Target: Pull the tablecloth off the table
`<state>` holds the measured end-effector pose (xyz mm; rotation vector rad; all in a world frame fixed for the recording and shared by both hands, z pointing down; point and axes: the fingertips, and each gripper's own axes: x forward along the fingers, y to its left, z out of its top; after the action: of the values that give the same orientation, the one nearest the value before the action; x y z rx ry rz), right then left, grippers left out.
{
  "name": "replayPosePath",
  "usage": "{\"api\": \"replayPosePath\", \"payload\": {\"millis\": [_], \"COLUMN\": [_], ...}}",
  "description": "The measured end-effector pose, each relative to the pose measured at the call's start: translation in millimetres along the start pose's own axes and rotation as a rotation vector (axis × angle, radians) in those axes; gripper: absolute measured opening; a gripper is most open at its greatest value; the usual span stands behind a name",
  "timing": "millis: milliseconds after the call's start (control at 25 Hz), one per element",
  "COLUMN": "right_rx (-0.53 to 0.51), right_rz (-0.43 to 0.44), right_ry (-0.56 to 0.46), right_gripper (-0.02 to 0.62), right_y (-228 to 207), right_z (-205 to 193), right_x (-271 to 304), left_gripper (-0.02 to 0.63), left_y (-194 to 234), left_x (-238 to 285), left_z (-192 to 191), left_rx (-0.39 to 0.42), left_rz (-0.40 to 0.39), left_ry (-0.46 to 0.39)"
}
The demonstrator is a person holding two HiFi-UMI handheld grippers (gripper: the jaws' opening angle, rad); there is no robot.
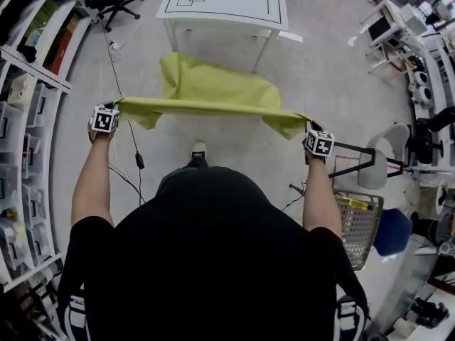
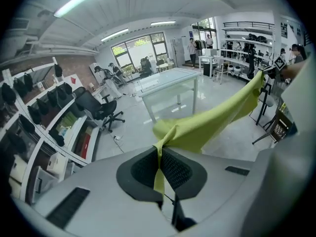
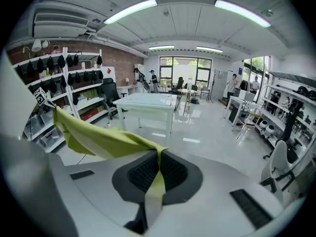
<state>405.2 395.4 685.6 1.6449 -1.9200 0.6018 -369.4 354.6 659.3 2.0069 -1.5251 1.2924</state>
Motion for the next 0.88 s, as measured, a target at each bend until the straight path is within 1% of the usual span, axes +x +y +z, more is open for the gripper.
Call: {"api": "replayPosePath", "payload": {"millis": [160,400,520,720,880], "right_rx": [0.037,0.051,0.047,0.043,0.061], "right_rz": [-0.012,-0.024,-0.03,-0.035,-0.042], "right_ry": [-0.048,-0.061,-0.079,-0.147,-0.221], "right_gripper": [0.021,0.021,0.021,0.021,0.021], "right_y": [-6.4,-12.5,-15.0,-13.7,-14.4], "right_z": [20.0,26.1,37.0,70.7,107.7], "right_x": [-4.9,-11.7,-16.2,-28.6,-42.2], "left_gripper": [0.023,0.023,0.023,0.023,0.023], "left_y": [3.4,7.3,12.7,27.8,45.2], "left_x": [-5.7,-10.4,-13.4,-24.9,-39.8], "left_z": [16.2,37.7,51.2,72.7,102.8], "left_rx": [-0.005,-0.022,-0.029,-0.04,-0.069], "left_rz": [0.016,0.028,0.035,0.06,0.094], "left_ry": [-0.024,-0.066,-0.093,-0.145,-0.219]}}
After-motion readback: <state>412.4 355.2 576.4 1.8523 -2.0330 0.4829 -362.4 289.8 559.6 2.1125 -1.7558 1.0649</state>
